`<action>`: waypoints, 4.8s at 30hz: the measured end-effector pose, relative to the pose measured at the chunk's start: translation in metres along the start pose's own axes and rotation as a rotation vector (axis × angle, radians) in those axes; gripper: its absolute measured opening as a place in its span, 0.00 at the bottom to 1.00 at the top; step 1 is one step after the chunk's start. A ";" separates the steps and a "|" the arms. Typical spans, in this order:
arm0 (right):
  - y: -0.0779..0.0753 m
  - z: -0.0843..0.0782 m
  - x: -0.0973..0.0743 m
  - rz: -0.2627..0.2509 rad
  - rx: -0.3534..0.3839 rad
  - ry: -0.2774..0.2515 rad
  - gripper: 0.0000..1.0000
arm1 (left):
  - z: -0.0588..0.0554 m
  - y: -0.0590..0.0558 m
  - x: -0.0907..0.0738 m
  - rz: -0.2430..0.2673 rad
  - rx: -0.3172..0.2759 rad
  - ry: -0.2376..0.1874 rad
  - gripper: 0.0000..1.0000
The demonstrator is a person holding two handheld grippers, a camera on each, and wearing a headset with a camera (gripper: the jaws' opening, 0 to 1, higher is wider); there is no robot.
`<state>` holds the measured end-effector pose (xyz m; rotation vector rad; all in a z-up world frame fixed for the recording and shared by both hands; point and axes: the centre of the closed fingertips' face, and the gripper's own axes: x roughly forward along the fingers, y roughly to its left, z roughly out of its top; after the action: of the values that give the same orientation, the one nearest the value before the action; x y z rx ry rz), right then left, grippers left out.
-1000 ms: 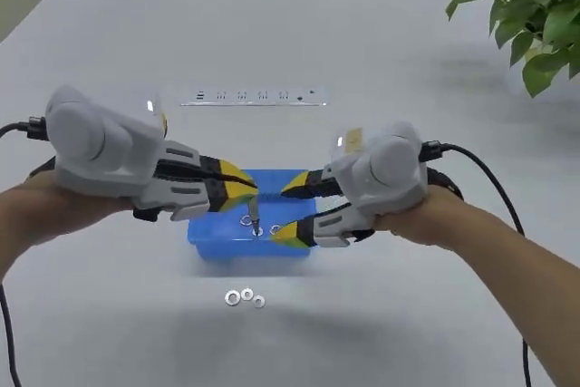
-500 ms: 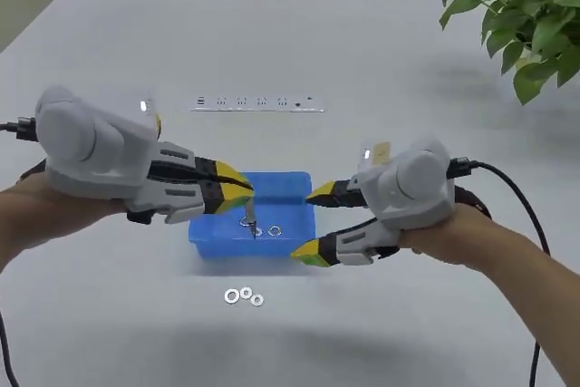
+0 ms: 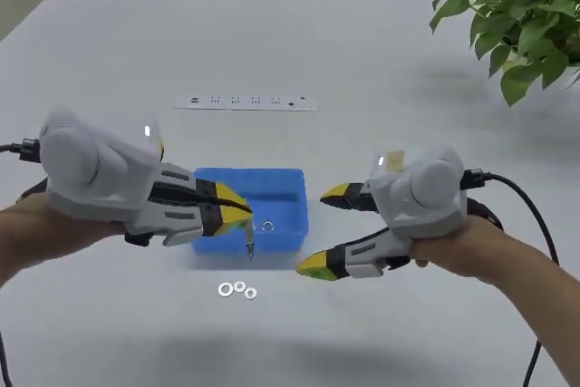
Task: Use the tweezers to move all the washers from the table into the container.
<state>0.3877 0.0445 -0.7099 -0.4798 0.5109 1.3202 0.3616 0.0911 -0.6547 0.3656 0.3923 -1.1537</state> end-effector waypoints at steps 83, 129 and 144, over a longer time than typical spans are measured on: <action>0.043 0.005 0.049 0.202 -0.084 -0.031 0.44 | -0.038 -0.021 0.020 -0.198 0.088 0.129 0.06; 0.057 0.004 0.077 0.258 -0.257 -0.006 0.08 | -0.040 -0.019 0.019 -0.229 0.073 0.147 0.06; 0.050 0.012 0.065 0.234 -0.252 -0.028 0.08 | -0.036 -0.014 0.013 -0.171 0.024 0.113 0.21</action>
<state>0.3505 0.1117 -0.7415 -0.6227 0.3868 1.6245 0.3493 0.0925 -0.6935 0.4256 0.5166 -1.3086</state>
